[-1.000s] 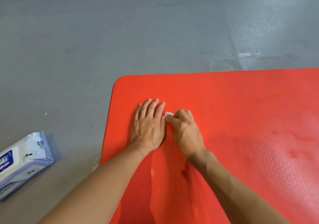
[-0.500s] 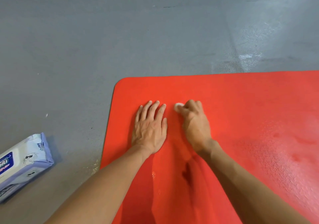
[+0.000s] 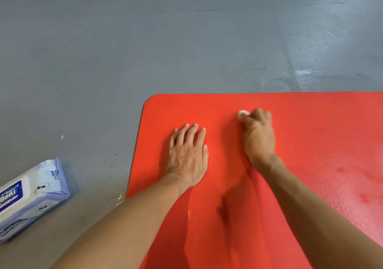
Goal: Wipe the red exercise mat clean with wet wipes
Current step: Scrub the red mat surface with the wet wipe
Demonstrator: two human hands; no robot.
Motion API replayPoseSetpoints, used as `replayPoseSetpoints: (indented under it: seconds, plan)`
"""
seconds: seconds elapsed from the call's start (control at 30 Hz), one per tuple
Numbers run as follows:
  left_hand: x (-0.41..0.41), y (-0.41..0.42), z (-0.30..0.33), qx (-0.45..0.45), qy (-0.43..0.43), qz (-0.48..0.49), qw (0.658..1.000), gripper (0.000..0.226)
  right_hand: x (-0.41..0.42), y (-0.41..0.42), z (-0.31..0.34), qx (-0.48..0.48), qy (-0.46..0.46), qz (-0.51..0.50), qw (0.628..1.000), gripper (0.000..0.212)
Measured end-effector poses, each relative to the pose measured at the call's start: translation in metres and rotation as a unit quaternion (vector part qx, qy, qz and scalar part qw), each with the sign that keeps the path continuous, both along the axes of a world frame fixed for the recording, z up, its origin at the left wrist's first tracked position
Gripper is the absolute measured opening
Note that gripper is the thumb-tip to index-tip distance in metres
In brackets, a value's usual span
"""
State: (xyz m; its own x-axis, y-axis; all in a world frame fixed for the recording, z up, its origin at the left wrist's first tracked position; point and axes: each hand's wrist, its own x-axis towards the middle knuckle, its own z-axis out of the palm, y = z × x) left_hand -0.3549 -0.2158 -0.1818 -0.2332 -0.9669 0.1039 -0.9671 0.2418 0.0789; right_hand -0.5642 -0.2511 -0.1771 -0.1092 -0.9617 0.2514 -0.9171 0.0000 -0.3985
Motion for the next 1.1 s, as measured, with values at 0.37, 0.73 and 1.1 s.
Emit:
replayPoseSetpoints:
  seconds: [0.37, 0.73, 1.1]
  plan:
    - [-0.004, -0.031, -0.005, 0.006, 0.043, 0.002, 0.999, 0.063, 0.054, -0.013, 0.005, 0.004, -0.062, -0.059, 0.996, 0.033]
    - [-0.004, -0.034, -0.003, 0.013, 0.025, 0.002, 1.0, 0.064, 0.032, -0.054, 0.004, -0.002, -0.037, -0.046, 0.998, 0.025]
    - [-0.004, -0.034, -0.003, 0.004, 0.033, 0.004, 0.999, 0.062, 0.019, -0.078, 0.007, 0.035, -0.01, -0.062, 0.997, 0.021]
